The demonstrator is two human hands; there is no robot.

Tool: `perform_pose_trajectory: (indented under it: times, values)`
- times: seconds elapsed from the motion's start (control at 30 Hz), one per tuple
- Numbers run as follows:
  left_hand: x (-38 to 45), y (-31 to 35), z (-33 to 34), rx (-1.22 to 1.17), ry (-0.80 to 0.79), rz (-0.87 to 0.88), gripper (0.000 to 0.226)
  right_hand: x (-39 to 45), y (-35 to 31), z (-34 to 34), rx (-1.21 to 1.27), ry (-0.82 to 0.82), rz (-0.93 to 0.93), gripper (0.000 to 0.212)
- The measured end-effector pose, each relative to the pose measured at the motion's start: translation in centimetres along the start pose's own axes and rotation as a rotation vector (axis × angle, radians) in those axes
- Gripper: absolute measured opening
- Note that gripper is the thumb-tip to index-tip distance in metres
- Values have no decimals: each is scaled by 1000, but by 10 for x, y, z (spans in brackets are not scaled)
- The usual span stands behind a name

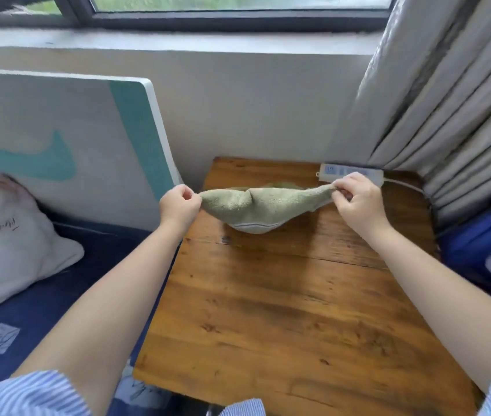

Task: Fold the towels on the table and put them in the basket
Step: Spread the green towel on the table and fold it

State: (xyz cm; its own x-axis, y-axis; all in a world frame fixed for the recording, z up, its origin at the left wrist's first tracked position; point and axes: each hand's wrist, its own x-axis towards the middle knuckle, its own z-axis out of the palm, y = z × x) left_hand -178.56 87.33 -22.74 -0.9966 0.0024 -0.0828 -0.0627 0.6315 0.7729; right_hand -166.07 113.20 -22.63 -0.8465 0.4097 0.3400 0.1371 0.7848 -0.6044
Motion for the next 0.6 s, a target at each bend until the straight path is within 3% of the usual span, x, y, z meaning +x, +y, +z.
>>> perform_pose_trajectory:
  times: [0.13, 0.2, 0.4, 0.53, 0.6]
  values:
    - [-13, -46, 9, 294, -381, 51, 16, -61, 18, 28, -83, -231, 120, 13]
    - [-21, -65, 10, 392, -465, 104, 14, -85, 23, 37, -144, -364, 155, 15]
    - [-39, -103, 7, 95, -729, -5, 31, -145, 27, 54, -279, -705, 189, 17]
    - [-39, -134, 2, 551, -785, 144, 32, -183, 30, 56, -434, -844, 240, 17]
    - [-44, -156, -1, 684, -813, 166, 29, -205, 28, 59, -480, -902, 236, 29]
